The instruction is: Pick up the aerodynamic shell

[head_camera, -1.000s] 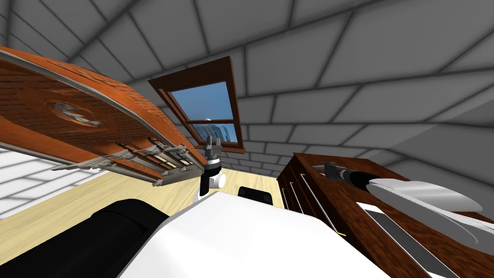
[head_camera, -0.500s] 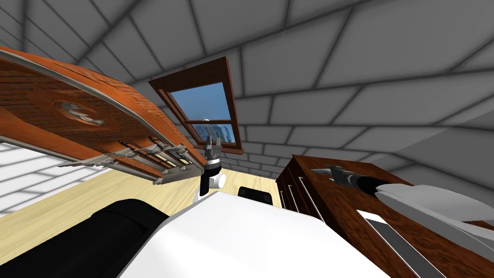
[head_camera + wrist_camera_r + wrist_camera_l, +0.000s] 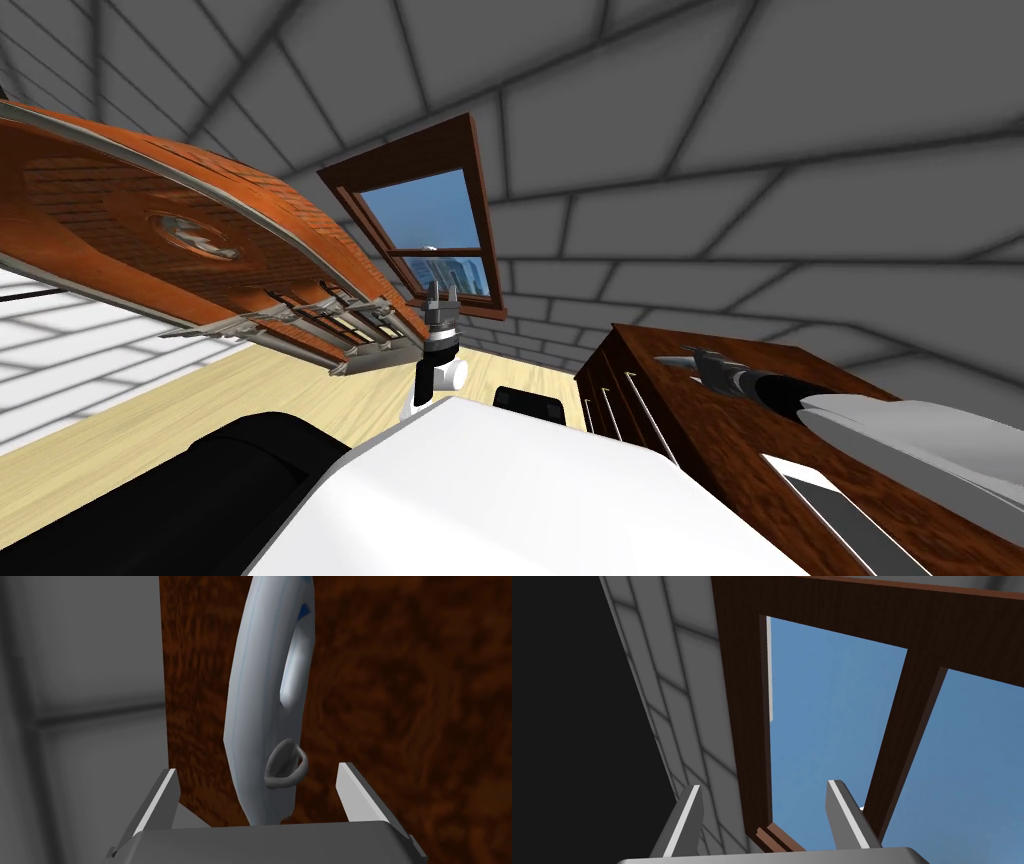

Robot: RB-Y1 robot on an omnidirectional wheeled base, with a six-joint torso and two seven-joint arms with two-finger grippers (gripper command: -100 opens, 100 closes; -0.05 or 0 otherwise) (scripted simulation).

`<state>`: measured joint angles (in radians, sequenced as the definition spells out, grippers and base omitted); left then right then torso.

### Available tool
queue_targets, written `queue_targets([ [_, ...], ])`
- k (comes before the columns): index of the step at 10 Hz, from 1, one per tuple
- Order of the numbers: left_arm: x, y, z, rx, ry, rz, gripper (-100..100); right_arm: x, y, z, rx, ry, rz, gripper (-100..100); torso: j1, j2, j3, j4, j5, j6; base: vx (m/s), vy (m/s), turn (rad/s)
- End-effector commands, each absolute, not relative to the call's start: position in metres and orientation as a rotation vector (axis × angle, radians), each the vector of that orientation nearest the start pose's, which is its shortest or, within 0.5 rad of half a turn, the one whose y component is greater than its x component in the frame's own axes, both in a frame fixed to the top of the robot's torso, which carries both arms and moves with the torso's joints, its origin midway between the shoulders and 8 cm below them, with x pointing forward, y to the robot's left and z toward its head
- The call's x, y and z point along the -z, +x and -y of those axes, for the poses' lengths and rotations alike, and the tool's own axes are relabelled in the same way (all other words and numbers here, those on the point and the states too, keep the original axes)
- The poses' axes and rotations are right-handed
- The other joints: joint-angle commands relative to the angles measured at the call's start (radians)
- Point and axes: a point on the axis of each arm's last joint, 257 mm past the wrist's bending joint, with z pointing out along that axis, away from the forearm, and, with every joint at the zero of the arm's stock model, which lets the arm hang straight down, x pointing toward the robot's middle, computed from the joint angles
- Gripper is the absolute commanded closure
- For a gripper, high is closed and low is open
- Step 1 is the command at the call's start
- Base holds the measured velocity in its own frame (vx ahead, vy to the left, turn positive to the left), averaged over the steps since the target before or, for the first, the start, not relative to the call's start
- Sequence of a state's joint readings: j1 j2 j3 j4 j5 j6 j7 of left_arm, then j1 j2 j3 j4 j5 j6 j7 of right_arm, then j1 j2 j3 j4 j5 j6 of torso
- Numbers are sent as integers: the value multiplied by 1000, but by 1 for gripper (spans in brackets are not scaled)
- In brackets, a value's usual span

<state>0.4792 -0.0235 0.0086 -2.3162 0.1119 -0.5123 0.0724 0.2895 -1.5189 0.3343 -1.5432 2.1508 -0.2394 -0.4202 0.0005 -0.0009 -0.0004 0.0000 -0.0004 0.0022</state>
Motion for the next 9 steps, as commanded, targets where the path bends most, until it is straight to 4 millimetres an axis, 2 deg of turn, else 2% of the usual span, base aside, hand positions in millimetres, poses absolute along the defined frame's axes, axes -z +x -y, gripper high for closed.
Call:
queue_targets([
  [1,-49,332,-294,1453,-709,-452,0,284,361,614,921,-1802,-1906,-100,0,0,0,0,0,0,8,24,72],
  [6,-49,332,-294,1453,-709,-452,0,288,344,630,917,-1768,-1943,-100,0,0,0,0,0,0,7,17,71],
  [9,-49,332,-294,1453,-709,-452,0,289,327,649,943,-1762,-1961,-100,-1,0,0,0,0,0,8,18,73],
])
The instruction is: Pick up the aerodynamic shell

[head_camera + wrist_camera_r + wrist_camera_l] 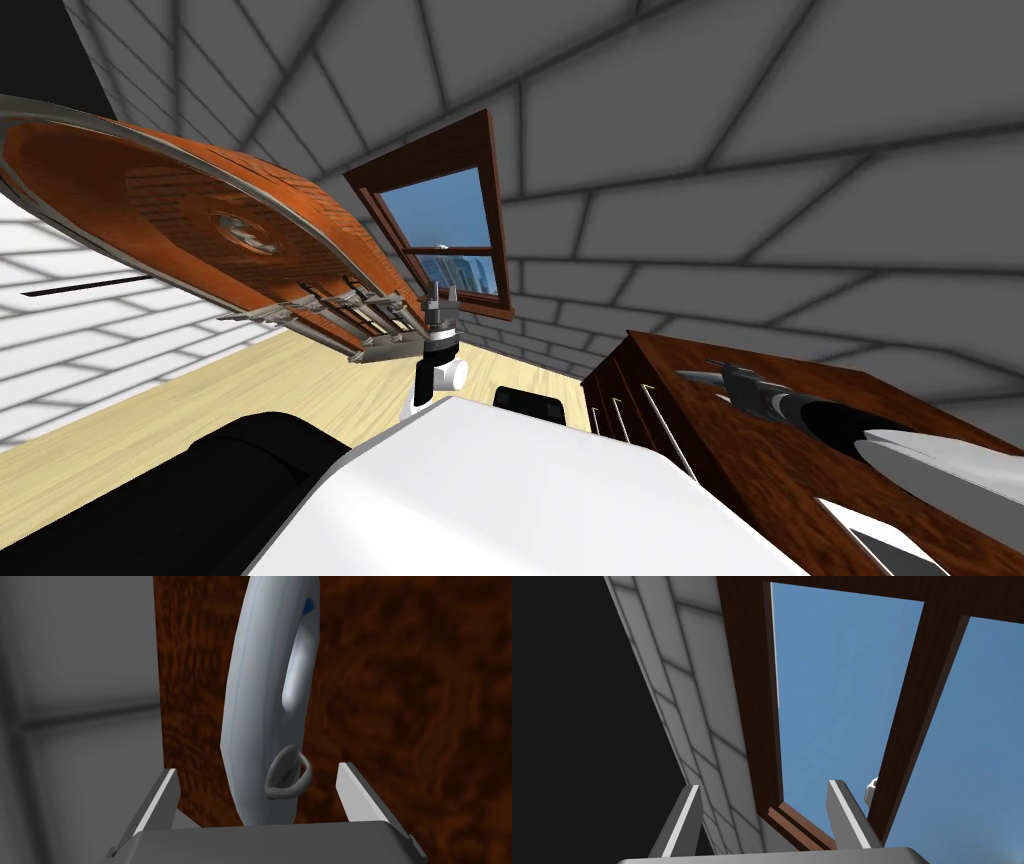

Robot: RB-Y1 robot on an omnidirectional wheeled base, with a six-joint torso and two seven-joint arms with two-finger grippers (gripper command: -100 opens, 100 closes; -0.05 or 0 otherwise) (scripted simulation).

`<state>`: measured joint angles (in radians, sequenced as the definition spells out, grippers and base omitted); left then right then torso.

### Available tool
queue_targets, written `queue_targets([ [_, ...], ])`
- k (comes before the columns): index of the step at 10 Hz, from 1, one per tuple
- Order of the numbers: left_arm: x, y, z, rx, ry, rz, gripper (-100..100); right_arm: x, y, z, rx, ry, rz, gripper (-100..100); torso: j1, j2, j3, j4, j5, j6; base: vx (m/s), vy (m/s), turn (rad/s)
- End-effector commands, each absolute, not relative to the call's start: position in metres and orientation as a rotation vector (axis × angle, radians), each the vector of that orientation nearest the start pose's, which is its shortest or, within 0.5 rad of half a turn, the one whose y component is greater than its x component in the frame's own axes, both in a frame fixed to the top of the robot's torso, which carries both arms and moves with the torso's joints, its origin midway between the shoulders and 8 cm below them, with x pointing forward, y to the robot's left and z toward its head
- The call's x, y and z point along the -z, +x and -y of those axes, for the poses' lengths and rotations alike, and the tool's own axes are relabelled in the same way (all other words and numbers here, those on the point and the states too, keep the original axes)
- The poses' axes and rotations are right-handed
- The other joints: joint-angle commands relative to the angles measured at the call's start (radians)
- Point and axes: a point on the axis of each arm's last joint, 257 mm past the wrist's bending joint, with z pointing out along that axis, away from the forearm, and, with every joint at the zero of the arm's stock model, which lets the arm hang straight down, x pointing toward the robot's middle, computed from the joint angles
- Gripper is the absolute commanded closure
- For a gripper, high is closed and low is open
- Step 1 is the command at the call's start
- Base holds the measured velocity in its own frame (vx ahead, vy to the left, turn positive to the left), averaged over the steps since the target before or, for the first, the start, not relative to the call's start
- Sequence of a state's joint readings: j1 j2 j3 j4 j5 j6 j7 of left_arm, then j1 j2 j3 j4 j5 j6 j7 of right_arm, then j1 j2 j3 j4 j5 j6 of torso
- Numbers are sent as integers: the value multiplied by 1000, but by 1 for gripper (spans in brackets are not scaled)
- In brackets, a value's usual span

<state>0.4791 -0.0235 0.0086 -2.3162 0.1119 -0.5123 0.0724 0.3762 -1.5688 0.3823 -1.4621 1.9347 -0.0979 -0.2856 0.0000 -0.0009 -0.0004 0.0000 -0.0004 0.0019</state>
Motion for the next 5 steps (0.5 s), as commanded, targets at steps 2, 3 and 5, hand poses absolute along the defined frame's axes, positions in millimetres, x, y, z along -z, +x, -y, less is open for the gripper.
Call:
queue_targets([
  [2,-49,332,-294,1453,-709,-452,0,289,319,659,957,-1750,-1975,-100,0,0,0,0,0,0,7,18,84],
  [3,-49,332,-294,1453,-709,-452,0,289,319,659,951,-1730,-1987,-100,0,0,0,0,0,0,6,14,41],
  [5,-49,332,-294,1453,-709,-452,0,288,310,670,970,-1718,-2001,-100,0,0,0,0,0,0,8,18,64],
])
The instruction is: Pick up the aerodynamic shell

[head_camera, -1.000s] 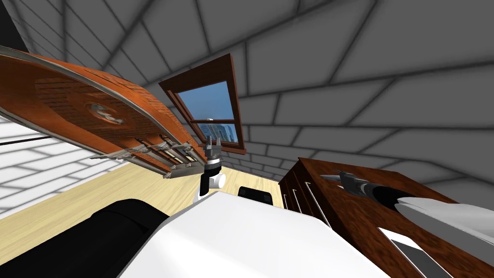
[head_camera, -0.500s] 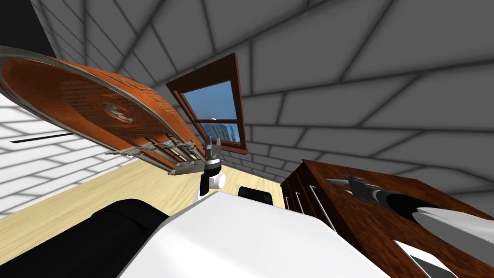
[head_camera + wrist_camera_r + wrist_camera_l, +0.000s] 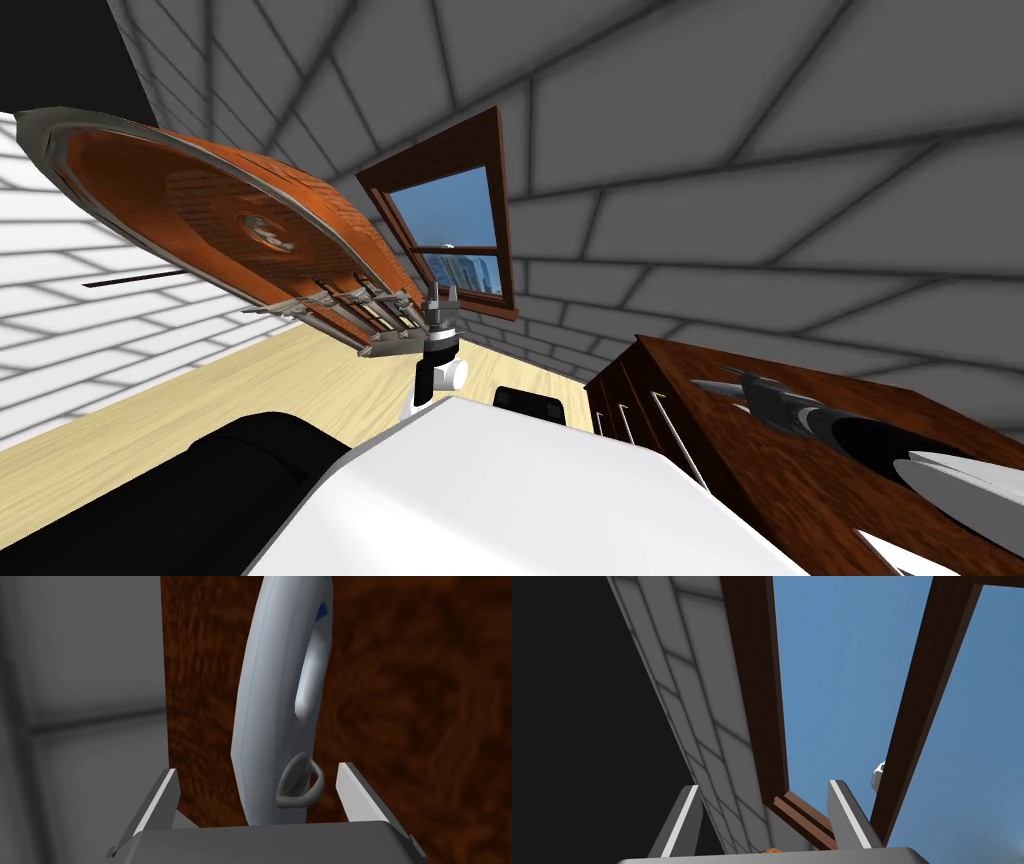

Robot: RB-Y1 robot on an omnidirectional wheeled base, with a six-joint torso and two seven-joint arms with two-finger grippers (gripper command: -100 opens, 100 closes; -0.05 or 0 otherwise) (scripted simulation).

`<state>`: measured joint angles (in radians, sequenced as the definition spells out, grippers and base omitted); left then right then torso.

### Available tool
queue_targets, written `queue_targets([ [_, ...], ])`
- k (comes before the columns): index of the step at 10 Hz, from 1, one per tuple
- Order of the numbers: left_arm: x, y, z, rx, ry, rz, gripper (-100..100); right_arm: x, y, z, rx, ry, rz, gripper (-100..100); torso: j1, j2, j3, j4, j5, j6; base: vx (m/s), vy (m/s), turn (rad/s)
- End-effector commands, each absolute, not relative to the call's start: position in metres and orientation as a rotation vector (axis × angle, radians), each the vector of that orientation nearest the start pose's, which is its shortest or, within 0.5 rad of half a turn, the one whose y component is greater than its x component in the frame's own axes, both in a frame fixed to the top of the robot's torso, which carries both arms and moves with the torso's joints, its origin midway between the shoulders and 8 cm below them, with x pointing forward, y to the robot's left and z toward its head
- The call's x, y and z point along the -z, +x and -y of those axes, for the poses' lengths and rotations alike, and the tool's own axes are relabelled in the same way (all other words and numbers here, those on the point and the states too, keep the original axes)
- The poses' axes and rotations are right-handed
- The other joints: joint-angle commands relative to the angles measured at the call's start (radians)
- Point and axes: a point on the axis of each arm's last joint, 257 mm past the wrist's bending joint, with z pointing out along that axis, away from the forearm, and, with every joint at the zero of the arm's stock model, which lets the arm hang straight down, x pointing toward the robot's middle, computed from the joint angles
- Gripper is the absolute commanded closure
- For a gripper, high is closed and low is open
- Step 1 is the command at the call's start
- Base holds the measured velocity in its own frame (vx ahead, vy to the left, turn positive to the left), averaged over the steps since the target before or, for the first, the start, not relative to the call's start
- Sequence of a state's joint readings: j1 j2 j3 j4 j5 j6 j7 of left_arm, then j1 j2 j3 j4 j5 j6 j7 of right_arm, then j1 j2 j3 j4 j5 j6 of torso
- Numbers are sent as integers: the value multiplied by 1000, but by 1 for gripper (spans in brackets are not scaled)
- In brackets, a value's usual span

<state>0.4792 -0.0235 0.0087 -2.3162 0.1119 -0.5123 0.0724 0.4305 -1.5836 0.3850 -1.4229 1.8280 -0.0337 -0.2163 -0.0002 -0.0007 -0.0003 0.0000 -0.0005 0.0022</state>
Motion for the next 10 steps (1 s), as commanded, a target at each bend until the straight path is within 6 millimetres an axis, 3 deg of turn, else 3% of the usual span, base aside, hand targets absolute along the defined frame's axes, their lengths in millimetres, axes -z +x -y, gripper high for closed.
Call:
queue_targets([
  [1,-49,332,-294,1453,-709,-452,0,286,301,681,998,-1730,-2002,-100,0,0,0,0,0,0,9,17,88],
  [3,-49,332,-294,1453,-709,-452,0,286,303,679,991,-1713,-2009,-100,0,0,0,0,0,0,4,6,25],
  [4,-49,332,-294,1453,-709,-452,0,286,304,679,993,-1713,-2009,100,-1,0,0,0,0,0,-1,2,-11],
  [8,-49,332,-294,1453,-709,-452,0,287,303,679,992,-1714,-2009,100,-1,1,1,0,0,0,0,0,0],
  [9,-49,332,-294,1453,-709,-452,0,287,303,679,991,-1714,-2009,0,-1,1,1,1,0,0,0,0,0],
  [10,-49,332,-294,1453,-709,-452,0,288,310,670,970,-1717,-2002,100,-1,1,1,1,0,0,-6,-17,-105],
])
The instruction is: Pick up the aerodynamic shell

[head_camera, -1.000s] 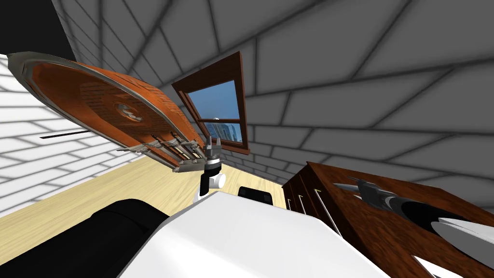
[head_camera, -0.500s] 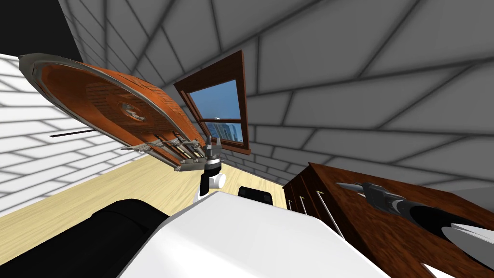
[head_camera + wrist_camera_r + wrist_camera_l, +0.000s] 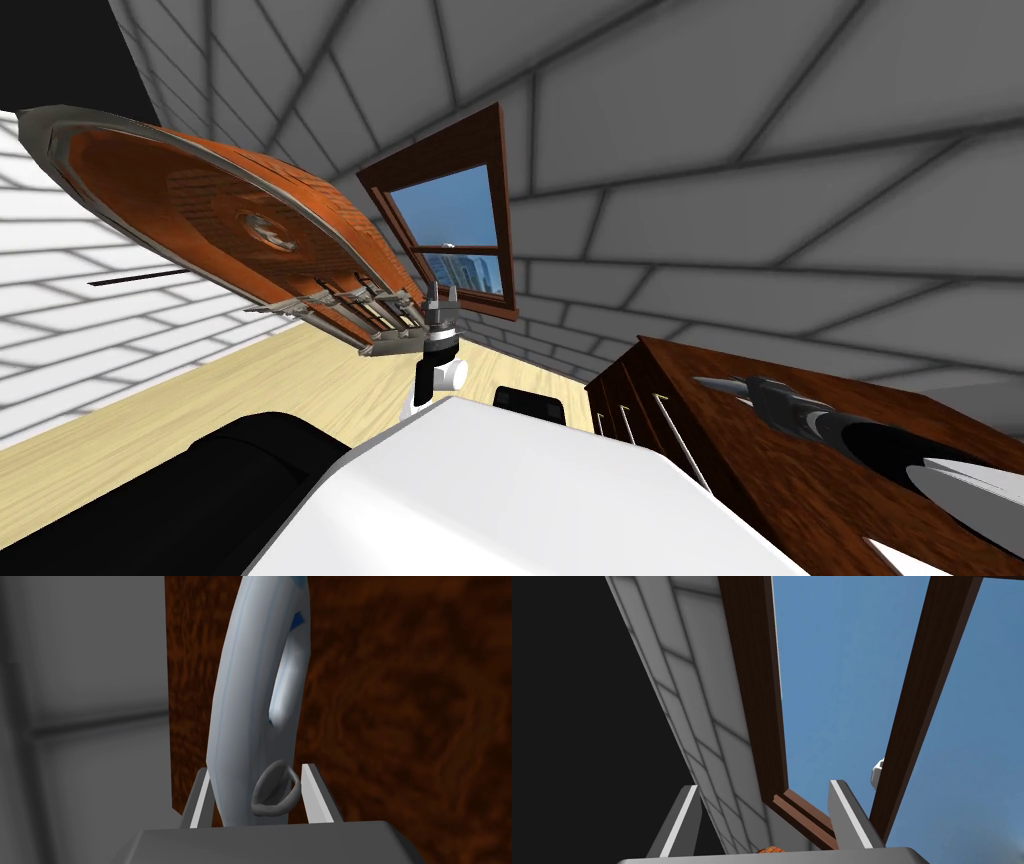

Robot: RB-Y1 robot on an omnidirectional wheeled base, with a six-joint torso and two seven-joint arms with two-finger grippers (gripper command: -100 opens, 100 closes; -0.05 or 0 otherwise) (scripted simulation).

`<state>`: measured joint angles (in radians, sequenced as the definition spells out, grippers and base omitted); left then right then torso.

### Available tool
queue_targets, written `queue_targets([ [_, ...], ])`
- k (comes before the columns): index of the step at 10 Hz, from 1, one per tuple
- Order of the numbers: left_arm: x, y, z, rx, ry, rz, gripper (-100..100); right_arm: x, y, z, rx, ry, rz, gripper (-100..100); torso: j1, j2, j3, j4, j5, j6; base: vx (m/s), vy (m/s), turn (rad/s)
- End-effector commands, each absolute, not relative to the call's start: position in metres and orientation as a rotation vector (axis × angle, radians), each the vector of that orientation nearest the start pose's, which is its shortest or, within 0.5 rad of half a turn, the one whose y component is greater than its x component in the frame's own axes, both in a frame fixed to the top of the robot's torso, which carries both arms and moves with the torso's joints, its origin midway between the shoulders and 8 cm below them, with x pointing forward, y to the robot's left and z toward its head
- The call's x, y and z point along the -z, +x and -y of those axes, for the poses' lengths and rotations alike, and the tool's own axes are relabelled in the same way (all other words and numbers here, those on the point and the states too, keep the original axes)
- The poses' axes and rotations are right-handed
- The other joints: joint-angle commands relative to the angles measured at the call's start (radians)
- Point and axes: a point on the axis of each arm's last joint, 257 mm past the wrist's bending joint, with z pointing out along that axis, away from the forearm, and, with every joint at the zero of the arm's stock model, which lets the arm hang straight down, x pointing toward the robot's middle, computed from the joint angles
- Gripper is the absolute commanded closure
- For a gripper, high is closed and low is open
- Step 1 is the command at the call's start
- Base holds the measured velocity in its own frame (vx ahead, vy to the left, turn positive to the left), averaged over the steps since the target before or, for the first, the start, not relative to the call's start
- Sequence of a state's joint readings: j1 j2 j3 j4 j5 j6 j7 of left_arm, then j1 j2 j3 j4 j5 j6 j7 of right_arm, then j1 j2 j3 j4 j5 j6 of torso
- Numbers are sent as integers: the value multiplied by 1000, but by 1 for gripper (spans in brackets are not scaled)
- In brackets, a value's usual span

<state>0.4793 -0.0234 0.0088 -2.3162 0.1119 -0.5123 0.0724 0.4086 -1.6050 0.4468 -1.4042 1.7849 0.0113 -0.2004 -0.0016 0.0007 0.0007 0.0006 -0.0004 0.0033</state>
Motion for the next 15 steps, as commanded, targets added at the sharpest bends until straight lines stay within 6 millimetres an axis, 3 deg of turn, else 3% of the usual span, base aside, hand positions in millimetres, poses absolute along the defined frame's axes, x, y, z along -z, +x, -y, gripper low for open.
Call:
queue_targets([
  [1,-49,332,-294,1453,-709,-452,0,288,310,670,970,-1717,-2002,100,0,0,0,0,0,0,-9,-16,-59],
  [6,-49,332,-294,1453,-709,-452,0,288,344,629,909,-1751,-1953,100,0,1,1,0,0,0,-14,-23,-104],
  [8,-49,332,-294,1453,-709,-452,0,288,344,630,917,-1768,-1943,100,0,1,1,0,0,0,-4,-14,-23],
  [15,-49,332,-294,1453,-709,-452,0,277,378,599,928,-1809,-1884,100,1,2,2,2,2,0,-7,-18,-81],
])
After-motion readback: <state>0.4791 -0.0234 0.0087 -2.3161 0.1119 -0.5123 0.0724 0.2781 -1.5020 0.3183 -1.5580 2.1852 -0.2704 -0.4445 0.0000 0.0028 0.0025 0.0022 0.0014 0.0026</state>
